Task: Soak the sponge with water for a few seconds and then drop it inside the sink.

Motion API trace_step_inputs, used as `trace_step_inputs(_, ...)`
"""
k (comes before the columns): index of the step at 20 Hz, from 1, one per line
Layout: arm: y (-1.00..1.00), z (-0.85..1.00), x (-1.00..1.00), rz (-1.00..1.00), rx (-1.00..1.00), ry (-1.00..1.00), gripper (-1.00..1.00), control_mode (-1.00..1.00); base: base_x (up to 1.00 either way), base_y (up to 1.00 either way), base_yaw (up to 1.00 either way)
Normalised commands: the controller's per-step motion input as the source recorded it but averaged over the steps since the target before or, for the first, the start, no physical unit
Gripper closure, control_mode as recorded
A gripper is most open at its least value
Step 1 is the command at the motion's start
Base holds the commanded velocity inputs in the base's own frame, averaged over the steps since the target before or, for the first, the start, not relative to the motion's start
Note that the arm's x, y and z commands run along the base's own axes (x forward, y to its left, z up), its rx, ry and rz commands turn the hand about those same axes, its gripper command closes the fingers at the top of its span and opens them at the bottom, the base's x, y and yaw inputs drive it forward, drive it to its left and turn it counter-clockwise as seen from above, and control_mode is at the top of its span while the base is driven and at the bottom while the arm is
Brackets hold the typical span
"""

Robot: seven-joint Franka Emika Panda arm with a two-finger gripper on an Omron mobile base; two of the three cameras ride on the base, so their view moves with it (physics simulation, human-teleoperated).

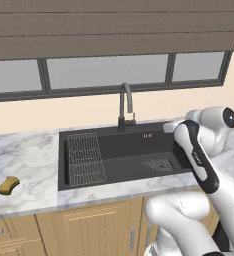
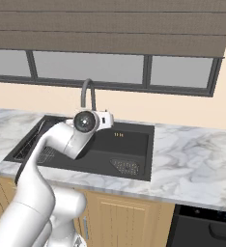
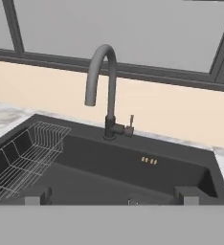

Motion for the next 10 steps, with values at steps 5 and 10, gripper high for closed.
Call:
trace_step_inputs(5, 0.0, -0.12, 0.01, 0.0, 0.07, -0.12, -1.0, -1.0, 0.0, 0.0, 0.0)
trace_step_inputs(10, -0.02, -0.1, 0.1, 0.01, 0.09, -0.12, -1.0, -1.0, 0.0, 0.0, 0.0)
